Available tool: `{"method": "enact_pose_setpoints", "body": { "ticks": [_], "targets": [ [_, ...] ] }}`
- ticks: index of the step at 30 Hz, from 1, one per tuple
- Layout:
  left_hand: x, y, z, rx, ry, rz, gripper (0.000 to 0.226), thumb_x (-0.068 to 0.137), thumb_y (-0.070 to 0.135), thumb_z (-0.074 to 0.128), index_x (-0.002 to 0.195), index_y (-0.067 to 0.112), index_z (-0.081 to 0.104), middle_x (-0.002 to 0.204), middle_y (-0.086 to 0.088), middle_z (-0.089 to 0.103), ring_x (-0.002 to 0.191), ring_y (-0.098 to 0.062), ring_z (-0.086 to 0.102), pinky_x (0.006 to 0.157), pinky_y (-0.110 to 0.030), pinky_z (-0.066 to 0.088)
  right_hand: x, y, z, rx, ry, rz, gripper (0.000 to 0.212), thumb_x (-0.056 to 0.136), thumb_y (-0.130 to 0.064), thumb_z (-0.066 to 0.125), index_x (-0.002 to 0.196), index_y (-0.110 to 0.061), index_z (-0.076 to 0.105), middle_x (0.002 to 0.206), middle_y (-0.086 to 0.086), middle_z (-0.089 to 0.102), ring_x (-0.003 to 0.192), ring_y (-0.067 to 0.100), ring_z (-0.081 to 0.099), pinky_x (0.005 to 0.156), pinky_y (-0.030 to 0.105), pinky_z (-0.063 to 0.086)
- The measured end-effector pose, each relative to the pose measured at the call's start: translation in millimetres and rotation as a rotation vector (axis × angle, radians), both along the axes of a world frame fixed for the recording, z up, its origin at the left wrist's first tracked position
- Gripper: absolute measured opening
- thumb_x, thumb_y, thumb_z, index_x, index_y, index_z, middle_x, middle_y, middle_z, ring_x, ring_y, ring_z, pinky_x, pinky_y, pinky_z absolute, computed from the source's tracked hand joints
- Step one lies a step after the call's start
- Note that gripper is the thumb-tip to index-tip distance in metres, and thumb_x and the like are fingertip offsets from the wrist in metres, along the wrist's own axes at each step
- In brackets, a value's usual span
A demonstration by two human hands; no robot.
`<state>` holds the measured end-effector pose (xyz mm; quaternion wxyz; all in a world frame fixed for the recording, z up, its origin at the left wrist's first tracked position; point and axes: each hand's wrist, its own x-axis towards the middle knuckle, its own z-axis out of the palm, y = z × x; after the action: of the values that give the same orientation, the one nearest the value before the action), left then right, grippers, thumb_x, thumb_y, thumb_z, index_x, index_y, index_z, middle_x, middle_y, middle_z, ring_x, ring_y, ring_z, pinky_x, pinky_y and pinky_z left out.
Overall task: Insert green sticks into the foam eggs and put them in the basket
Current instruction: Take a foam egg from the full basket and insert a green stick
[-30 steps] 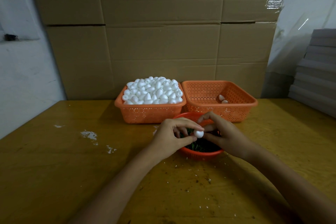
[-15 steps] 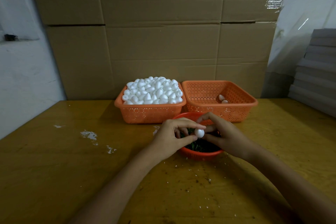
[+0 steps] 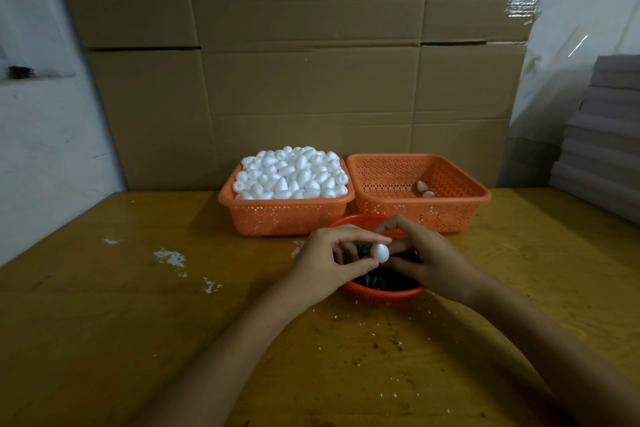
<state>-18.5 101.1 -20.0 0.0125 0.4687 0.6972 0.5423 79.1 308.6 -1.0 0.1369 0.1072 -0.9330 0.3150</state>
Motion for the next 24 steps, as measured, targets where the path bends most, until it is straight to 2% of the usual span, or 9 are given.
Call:
{"method": "enact_pose_setpoints", "body": {
  "ticks": [5, 13, 20, 24],
  "targets": [
    [-1.0, -0.4, 0.1, 0.005, 0.011, 0.001, 0.037, 0.088, 0.021, 0.081, 0.116, 0.044, 0.077, 0.113, 0.016, 0.073, 0.087, -0.008, 0.064, 0.07, -0.022, 0.045, -1.1, 0.4, -0.4, -0.012, -0.009, 0.0, 0.044, 0.097, -0.011, 0.07, 0.124, -0.039, 0.05, 0.11, -0.021, 0.077, 0.112, 0.007, 0.071, 0.098, 0.057, 0.053],
    [-1.6, 0.0, -1.1, -0.001, 0.026, 0.013, 0.033, 0.088, 0.029, 0.08, 0.117, 0.044, 0.076, 0.113, 0.024, 0.073, 0.086, -0.006, 0.064, 0.069, -0.021, 0.045, -1.3, 0.9, -1.0, -0.014, -0.004, 0.005, 0.045, 0.097, -0.01, 0.07, 0.125, -0.04, 0.05, 0.11, -0.019, 0.078, 0.112, 0.007, 0.071, 0.097, 0.055, 0.055],
    [-2.4, 0.7, -1.5, -0.007, 0.024, 0.024, 0.034, 0.088, 0.026, 0.081, 0.117, 0.044, 0.076, 0.117, 0.02, 0.074, 0.087, -0.01, 0.065, 0.069, -0.024, 0.045, 0.3, -0.3, 0.3, -0.013, -0.01, 0.002, 0.044, 0.097, -0.011, 0.07, 0.125, -0.04, 0.05, 0.109, -0.019, 0.078, 0.112, 0.007, 0.071, 0.098, 0.055, 0.054],
    [-2.5, 0.6, -1.8, -0.013, 0.03, 0.032, 0.034, 0.088, 0.027, 0.081, 0.116, 0.045, 0.075, 0.118, 0.021, 0.074, 0.089, -0.012, 0.066, 0.069, -0.026, 0.046, 0.7, -0.7, 1.2, -0.018, -0.013, -0.006, 0.043, 0.097, -0.009, 0.07, 0.127, -0.034, 0.052, 0.109, -0.018, 0.078, 0.112, 0.007, 0.071, 0.098, 0.054, 0.054]
  ]
}}
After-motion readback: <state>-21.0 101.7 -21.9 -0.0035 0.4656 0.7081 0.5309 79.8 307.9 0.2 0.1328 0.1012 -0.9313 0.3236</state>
